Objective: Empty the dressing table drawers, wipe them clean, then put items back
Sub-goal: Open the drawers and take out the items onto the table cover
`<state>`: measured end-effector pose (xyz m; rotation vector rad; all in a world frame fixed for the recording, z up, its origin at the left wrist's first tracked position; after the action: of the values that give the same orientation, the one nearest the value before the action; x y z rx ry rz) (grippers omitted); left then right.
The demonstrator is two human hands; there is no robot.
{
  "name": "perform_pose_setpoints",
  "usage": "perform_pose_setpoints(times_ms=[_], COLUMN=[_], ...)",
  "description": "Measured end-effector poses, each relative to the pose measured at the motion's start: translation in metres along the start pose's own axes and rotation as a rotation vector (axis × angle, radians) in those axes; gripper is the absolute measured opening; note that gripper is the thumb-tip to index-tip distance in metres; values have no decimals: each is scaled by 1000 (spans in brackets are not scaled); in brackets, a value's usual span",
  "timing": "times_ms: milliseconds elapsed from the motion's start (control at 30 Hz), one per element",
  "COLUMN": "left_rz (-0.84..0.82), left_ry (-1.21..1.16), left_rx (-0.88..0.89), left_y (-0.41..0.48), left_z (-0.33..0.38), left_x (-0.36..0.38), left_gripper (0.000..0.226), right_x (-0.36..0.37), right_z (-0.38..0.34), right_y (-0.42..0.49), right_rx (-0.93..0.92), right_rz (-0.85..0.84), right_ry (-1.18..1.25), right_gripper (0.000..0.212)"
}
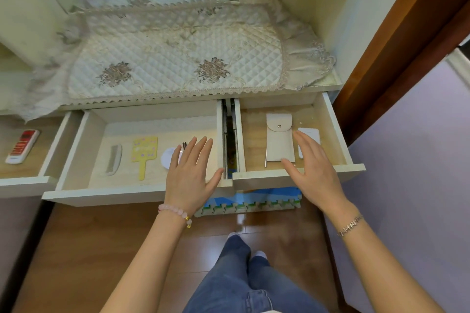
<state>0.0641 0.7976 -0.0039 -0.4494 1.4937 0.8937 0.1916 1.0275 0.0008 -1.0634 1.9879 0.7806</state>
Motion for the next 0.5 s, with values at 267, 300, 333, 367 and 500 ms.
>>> perform_pose_setpoints(times_ms=[267,300,333,367,500], left_rz=[11,9,8,8,10], left_ry=[25,26,23,17,-11], left_rx=[-47,-51,-53,-52,-34], left_y=[3,4,5,7,18], left_z=[-25,-29,-33,-36,-43], left_x=[-11,-11,-10,-9,-3], left_gripper=[63,63,63,62,62], right_x=[17,20,22,24,30], right_z=[-27,-31,-35,-38,-40], right_y=[20,23,26,29,38], right_rx=[-69,-73,-75,-75,-49], right_rz=[-54,-62,-68,-72,-85], right_ry=[8,8,7,5,-10], right_gripper=[62,62,62,63,63])
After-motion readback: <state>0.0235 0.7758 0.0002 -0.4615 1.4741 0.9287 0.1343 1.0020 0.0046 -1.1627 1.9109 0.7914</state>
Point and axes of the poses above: each hand's wrist, its own y-axis towards the middle knuckle, its own x-axis out of the palm, z = x × y, the point moved 1 cm from there along y, towards the middle knuckle, and after that the axes turned 6 degrees about z, right-handed, at the moved point
